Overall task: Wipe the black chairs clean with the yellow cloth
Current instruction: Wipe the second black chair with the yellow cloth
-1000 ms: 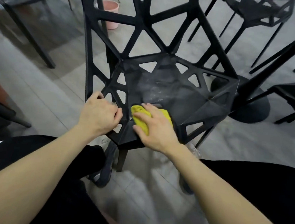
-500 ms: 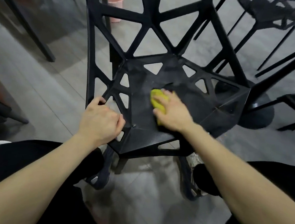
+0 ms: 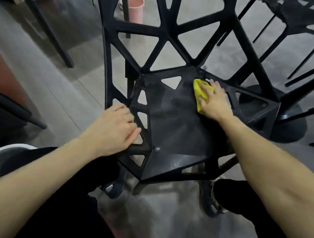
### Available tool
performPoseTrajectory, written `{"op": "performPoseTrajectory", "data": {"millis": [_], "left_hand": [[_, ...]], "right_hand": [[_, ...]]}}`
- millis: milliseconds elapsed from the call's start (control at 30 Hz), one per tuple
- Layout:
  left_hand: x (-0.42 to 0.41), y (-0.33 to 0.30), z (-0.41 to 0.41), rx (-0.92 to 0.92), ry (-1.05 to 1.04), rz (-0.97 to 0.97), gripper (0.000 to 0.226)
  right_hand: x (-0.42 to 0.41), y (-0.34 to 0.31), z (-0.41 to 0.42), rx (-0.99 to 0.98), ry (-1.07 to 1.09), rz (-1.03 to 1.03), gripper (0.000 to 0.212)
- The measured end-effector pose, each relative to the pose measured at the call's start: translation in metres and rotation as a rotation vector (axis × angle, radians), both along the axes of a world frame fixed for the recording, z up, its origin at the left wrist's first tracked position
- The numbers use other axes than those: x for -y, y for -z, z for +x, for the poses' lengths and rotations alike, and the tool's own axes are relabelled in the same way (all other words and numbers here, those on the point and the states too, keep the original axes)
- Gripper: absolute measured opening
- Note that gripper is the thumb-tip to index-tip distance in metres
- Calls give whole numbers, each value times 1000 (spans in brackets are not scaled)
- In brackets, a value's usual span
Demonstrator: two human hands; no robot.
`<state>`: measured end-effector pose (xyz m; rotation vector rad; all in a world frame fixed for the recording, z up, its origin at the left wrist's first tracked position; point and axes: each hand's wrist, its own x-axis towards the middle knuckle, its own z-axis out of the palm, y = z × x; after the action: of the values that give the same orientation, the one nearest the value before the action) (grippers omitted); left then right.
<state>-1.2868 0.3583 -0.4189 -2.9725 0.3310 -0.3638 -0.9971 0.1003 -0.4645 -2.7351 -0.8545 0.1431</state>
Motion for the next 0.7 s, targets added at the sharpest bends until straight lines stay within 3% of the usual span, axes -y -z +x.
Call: {"op": "performPoseTrajectory", "data": {"millis": [67, 133, 233, 300, 367, 500, 567, 700], "left_hand": [[-29, -20, 26, 14, -63, 63, 55], [-50, -38, 52, -53, -160, 157, 60], [-54, -39, 67, -134, -220, 262, 60], [-50, -33, 63, -107, -213, 253, 57], [-49, -32, 61, -113, -223, 286, 56], [-49, -35, 64, -132, -245, 307, 54], [-45, -38, 63, -165, -240, 337, 55], [-40, -51, 60, -254, -214, 330, 59]], "right_hand": [[-13, 16, -12, 46, 12, 46, 63], [-27, 14, -74, 76, -209, 139, 60], [-28, -8, -161, -122, -496, 194, 54], [-25, -12, -151, -155, -653, 213, 52], [-29, -4, -93, -60, -599, 150, 52], [-57, 10, 8, -30, -17, 92, 58], [-66, 15, -22, -18, -74, 115, 59], [-43, -4, -150, -130, -529, 194, 55]]}}
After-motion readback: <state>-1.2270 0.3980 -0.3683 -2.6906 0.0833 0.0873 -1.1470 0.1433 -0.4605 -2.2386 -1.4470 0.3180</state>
